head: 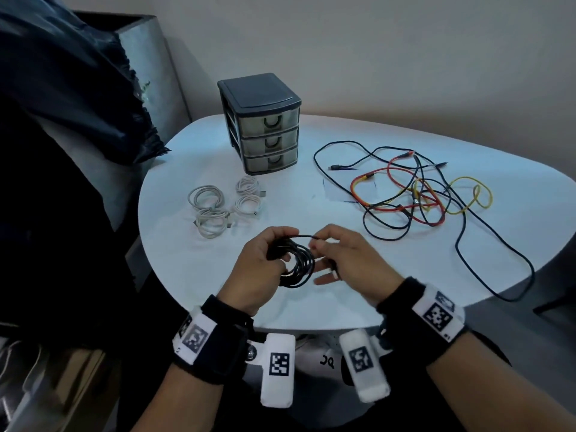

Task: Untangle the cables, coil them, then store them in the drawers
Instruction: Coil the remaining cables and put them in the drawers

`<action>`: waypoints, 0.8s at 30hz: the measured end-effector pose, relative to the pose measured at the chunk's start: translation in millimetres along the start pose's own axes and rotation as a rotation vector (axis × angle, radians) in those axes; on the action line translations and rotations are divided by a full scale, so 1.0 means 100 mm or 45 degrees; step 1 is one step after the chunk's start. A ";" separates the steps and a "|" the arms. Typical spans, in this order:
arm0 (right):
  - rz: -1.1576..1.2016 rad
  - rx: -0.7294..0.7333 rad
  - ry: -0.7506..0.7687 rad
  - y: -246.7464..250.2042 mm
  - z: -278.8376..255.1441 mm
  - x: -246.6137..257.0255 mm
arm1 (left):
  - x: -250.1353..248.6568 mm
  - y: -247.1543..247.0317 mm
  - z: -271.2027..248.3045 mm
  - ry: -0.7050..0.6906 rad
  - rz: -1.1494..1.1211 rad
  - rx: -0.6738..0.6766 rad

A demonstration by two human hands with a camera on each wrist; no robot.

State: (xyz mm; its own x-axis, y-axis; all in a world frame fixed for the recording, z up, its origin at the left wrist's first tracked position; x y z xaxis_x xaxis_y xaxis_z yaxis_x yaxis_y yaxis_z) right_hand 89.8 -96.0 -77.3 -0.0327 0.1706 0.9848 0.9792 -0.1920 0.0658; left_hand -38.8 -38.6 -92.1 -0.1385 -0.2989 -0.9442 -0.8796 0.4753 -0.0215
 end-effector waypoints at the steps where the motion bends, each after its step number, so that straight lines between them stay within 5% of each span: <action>1: 0.048 -0.029 -0.019 -0.06 0.00 -0.05 | -0.04 -0.04 0.00 -0.047 0.089 -0.027; 8: 0.473 -0.252 -0.155 -0.11 0.09 -0.18 | -0.01 -0.06 -0.02 -0.093 0.286 -0.107; 17: -0.015 -0.627 0.054 0.16 0.21 -0.06 | 0.12 -0.31 -0.05 0.247 -0.739 0.199; 21: -0.021 -0.554 0.051 0.22 0.22 -0.01 | 0.09 -0.34 -0.04 0.236 -0.986 0.158; 24: -0.119 -0.439 0.120 0.28 0.21 0.08 | 0.10 -0.23 0.00 0.211 -0.850 0.006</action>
State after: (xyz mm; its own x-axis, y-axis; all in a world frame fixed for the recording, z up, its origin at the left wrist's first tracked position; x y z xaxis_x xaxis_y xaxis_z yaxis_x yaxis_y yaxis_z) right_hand 120.9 -80.1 -70.9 -0.1529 0.1161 0.9814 0.8467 -0.4967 0.1907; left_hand -19.7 -53.1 -100.8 0.3642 -0.6512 -0.6658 -0.7987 0.1492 -0.5829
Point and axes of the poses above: each hand's wrist, its own z-axis towards the middle knuckle, its own y-axis out of the back of the hand, x = y × z, the point moved 9 cm from there along z, towards the middle knuckle, and after that the axes turned 11 degrees about y, right-handed, at the moved point
